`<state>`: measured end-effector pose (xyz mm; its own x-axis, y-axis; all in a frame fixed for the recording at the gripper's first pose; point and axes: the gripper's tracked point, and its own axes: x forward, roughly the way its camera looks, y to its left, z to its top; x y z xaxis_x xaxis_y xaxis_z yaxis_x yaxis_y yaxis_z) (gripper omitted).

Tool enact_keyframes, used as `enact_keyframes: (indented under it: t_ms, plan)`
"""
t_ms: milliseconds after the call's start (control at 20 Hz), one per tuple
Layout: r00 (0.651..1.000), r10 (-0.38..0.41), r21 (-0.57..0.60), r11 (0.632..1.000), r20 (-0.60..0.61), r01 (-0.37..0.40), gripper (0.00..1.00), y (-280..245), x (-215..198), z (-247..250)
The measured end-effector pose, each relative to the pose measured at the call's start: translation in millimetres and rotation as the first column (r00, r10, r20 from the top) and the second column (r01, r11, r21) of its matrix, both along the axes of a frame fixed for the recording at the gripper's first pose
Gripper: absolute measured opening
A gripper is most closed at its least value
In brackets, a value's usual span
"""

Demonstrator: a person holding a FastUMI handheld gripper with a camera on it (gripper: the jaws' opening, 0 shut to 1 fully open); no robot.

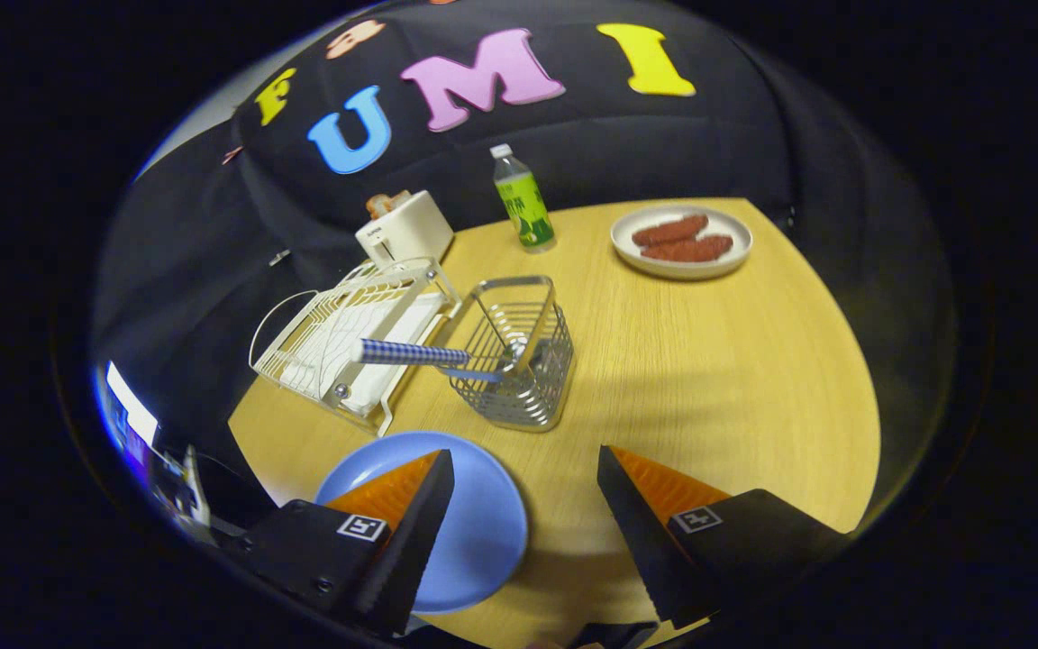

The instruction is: Take the plate from the dish rack, then take the spoon from the basket and place it into the plate.

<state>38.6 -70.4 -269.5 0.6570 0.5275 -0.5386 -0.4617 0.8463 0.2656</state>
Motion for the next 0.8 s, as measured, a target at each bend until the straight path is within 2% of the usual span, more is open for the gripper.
enact_keyframes:
  t_ms: [100, 200, 350, 500, 650, 700, 750, 800]
  plan:
    - [0.987, 0.073, -0.028, 0.997, 0.146, -0.070, 0.98, 8.2, -2.2, 27.7]
    - [0.953, 0.149, -0.060, 0.989, 0.263, -0.138, 0.98, 22.7, -6.1, 46.7]
    - [0.908, 0.230, -0.112, 0.973, 0.351, -0.203, 0.98, 47.2, -4.7, 54.6]
    - [0.877, 0.242, -0.136, 0.970, 0.415, -0.203, 0.96, 68.5, 12.0, 58.1]
    - [0.878, 0.230, -0.150, 0.972, 0.420, -0.182, 0.97, 82.1, 30.3, 45.5]
    - [0.876, 0.219, -0.151, 0.974, 0.430, -0.170, 0.94, 83.8, 37.1, 43.9]
    - [0.873, 0.212, -0.150, 0.975, 0.439, -0.162, 0.82, 86.4, 41.6, 43.2]
    - [0.871, 0.211, -0.152, 0.975, 0.444, -0.159, 0.77, 89.8, 45.3, 40.5]
